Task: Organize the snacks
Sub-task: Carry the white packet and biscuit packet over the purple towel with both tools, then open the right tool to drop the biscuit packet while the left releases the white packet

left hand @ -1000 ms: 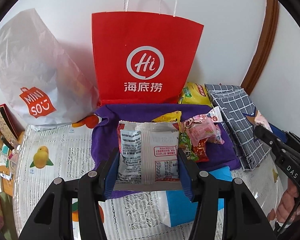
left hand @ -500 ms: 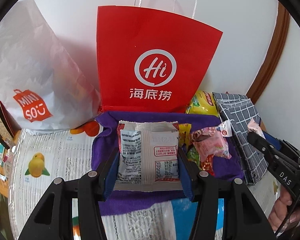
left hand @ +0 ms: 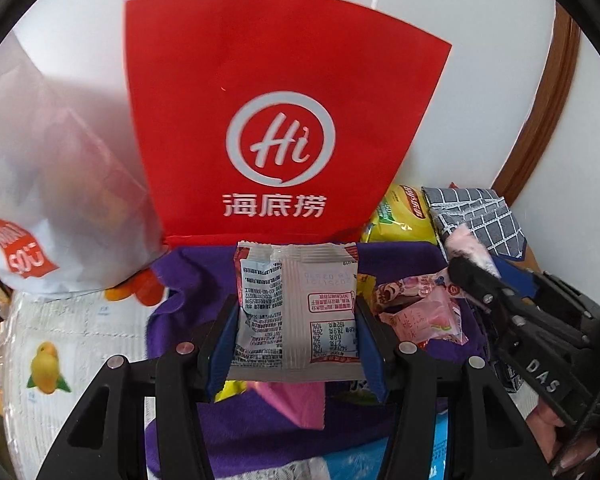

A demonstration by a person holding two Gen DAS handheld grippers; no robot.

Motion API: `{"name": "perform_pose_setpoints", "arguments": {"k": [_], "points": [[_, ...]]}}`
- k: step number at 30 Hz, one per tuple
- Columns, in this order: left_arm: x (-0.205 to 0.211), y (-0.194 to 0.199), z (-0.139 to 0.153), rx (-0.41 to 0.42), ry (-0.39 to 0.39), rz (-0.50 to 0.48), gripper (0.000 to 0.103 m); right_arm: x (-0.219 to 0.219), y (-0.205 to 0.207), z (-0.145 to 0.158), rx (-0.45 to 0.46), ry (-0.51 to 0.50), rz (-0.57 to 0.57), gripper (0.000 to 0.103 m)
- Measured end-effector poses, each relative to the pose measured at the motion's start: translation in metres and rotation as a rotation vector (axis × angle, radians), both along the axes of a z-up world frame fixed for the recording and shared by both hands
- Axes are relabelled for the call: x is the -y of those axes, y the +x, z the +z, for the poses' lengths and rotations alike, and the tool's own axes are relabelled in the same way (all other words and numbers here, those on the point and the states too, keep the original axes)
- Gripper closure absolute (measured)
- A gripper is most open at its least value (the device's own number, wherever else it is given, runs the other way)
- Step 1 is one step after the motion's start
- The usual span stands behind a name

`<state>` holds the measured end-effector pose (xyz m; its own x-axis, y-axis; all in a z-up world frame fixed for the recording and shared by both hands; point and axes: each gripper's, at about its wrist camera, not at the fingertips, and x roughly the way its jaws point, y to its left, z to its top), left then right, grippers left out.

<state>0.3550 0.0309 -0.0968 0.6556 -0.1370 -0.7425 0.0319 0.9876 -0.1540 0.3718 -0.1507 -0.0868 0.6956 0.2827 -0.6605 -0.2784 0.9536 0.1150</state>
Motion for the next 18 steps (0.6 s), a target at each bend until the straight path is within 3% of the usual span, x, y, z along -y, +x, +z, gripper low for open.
{"name": "perform_pose_setpoints", "arguments": {"k": [18], "points": [[-0.002,0.026,-0.042,-0.128,0.057,-0.005,0.051,0.005,0.025,-0.052,-0.117,-0.117,-0.004,0.068]]}}
